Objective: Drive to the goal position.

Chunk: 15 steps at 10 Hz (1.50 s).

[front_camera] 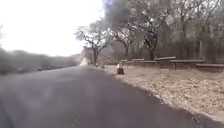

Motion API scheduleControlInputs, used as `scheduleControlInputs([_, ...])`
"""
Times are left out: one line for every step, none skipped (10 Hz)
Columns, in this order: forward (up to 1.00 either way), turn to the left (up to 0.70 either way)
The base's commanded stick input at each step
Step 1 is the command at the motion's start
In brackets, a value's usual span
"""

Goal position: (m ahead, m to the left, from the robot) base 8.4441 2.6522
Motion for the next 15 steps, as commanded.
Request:
scheduleControlInputs([0.7,0.25])
scheduleControlInputs([0.7,0.35])
scheduleControlInputs([0.7,0.35])
scheduleControlInputs([0.7,0.35])
scheduleControlInputs([0.7,0.25])
scheduleControlInputs([0.7,0.11])
scheduleControlInputs([0.7,0.02])
scheduleControlInputs([0.7,0.01])
scheduleControlInputs([0.7,0.0])
scheduleControlInputs([0.7,0.0])
scheduleControlInputs([0.7,0.0])
scheduleControlInputs([0.7,0.0])
scheduleControlInputs([0.7,0.0])
scheduleControlInputs([0.7,0.0])
scheduleControlInputs([0.7,0.0])
